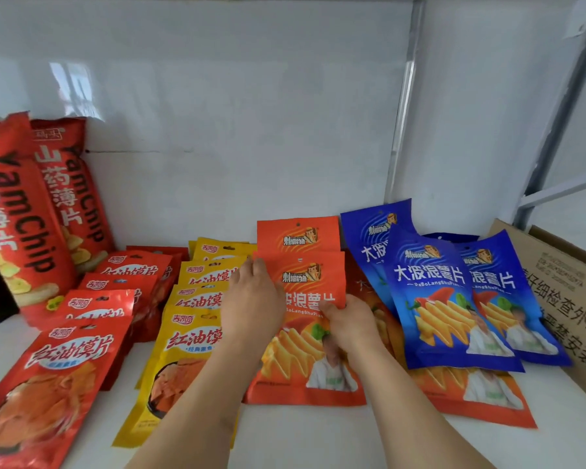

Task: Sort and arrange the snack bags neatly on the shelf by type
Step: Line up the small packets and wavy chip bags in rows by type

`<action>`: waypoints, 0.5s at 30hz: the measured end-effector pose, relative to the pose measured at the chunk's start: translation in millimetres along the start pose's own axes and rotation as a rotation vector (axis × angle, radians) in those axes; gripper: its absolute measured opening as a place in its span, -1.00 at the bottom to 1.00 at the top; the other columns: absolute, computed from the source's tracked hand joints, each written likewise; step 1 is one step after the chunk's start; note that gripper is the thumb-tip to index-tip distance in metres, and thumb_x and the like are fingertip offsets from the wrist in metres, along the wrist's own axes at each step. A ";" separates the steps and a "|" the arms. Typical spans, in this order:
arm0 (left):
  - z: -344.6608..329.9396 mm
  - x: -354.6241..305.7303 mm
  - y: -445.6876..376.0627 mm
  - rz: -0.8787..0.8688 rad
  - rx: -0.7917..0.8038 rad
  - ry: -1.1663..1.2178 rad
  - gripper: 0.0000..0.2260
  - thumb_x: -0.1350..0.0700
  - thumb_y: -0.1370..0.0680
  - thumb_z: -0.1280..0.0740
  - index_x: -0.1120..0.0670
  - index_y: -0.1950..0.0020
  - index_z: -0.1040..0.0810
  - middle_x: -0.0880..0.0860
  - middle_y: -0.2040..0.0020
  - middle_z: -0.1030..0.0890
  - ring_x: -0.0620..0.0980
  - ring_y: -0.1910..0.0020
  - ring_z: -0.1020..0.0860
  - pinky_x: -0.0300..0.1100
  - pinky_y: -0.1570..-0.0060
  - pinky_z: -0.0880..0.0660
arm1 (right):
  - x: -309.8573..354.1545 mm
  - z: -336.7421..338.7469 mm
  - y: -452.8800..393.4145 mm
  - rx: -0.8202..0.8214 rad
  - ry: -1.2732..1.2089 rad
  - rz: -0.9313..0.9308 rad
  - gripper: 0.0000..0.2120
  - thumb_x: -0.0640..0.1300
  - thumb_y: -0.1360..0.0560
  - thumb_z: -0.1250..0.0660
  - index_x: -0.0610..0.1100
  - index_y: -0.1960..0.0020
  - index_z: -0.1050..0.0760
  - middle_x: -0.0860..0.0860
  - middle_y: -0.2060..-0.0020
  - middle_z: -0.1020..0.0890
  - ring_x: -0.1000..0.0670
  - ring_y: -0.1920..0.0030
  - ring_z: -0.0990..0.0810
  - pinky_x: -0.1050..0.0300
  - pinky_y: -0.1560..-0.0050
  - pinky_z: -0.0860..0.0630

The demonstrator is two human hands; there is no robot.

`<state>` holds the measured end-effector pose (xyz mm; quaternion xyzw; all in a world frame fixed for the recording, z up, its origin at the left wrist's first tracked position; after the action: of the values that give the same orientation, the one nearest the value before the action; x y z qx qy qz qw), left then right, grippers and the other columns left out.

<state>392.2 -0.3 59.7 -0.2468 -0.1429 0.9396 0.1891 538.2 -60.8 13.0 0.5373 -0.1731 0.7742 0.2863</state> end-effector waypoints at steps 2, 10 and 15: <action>-5.7 -1.4 0.7 -0.069 -0.020 -0.099 -0.62 0.02 -0.67 -0.16 0.13 -0.45 -0.35 0.10 -0.43 -0.41 0.12 -0.43 -0.35 -0.03 -0.34 -0.38 | 3.9 -5.2 -2.7 0.001 0.079 -0.018 -0.90 -0.08 -0.54 -0.33 -0.12 0.06 -0.54 -0.11 0.24 -0.68 -0.15 0.36 -0.62 -0.03 0.26 -0.60; -23.5 -9.7 2.1 -0.185 -0.004 -0.278 -0.68 0.07 -0.65 -0.13 0.06 -0.37 -0.45 0.05 -0.36 -0.48 0.11 -0.38 -0.38 0.00 -0.28 -0.37 | 14.6 -6.2 4.8 -0.154 0.105 0.067 -0.73 -0.02 -0.56 -0.33 -0.15 -0.18 -0.46 -0.06 -0.06 -0.64 -0.08 -0.04 -0.62 0.16 0.12 -0.41; -26.9 -24.5 6.1 -0.187 0.017 -0.295 -0.71 0.08 -0.64 -0.13 0.06 -0.34 -0.46 0.06 -0.34 -0.49 0.12 -0.37 -0.40 0.01 -0.31 -0.38 | 22.0 35.6 21.3 -0.192 0.229 0.218 -0.57 0.05 -0.62 -0.22 -0.10 -0.43 -0.38 -0.01 -0.33 -0.52 -0.01 -0.33 -0.48 0.10 -0.27 -0.41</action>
<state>424.2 -11.4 45.0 -0.0900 -0.1838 0.9451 0.2548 545.3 -92.2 47.2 0.3939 -0.2699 0.8366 0.2685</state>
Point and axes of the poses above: each hand's wrist, its own y-axis away from the middle knuckle, its own z-axis out of the back of the hand, x = y × z, the point moved 2 cm from there along -y, towards the middle knuckle
